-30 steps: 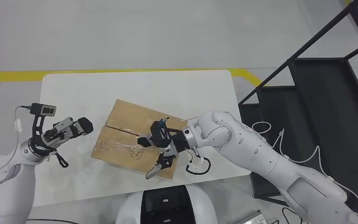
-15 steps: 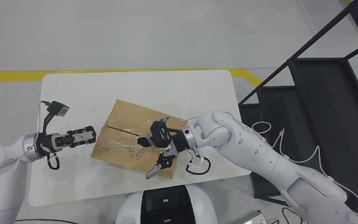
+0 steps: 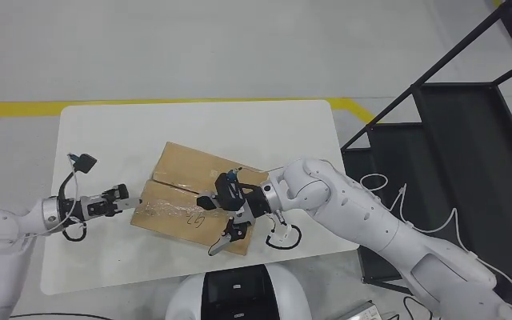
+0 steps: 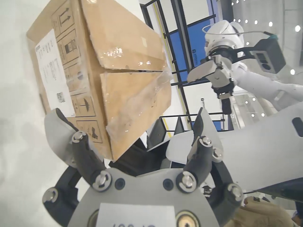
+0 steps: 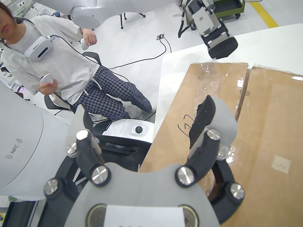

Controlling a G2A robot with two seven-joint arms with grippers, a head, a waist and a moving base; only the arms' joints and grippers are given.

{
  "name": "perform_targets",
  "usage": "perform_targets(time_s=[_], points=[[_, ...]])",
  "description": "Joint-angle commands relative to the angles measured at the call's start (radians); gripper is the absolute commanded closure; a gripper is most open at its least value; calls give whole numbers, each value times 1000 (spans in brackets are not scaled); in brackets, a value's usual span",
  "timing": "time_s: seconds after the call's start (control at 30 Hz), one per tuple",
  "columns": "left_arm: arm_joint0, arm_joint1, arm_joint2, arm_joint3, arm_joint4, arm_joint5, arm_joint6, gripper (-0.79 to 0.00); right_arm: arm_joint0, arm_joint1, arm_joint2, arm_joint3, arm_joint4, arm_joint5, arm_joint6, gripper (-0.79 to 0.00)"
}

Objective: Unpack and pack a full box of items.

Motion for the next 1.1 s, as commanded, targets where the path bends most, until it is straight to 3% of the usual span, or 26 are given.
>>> perform_targets(time_s=[0.0, 0.1, 0.13, 0.17, 0.27, 0.3, 0.63, 1.07], points=[[-4, 19, 35, 13, -4, -26, 27, -785, 0, 0, 0, 0, 0, 0, 0, -785], [-17, 43, 71, 25, -21, -52, 53, -785, 0, 0, 0, 0, 0, 0, 0, -785], [-21, 51, 81, 28, -20, -60, 61, -674, 0, 0, 0, 0, 0, 0, 0, -785], [-25, 60, 92, 30, -15, -67, 68, -369, 0, 0, 0, 0, 0, 0, 0, -785], [-33, 84, 121, 36, -16, -87, 88, -49, 0, 0, 0, 0, 0, 0, 0, -785], [-35, 92, 131, 38, -17, -92, 93, 0, 0, 0, 0, 0, 0, 0, 0, -785], [-65, 163, 208, 60, -35, -100, 102, 0, 0, 0, 0, 0, 0, 0, 0, -785], [-72, 238, 241, 19, -131, -104, 105, 0, 0, 0, 0, 0, 0, 0, 0, -785]])
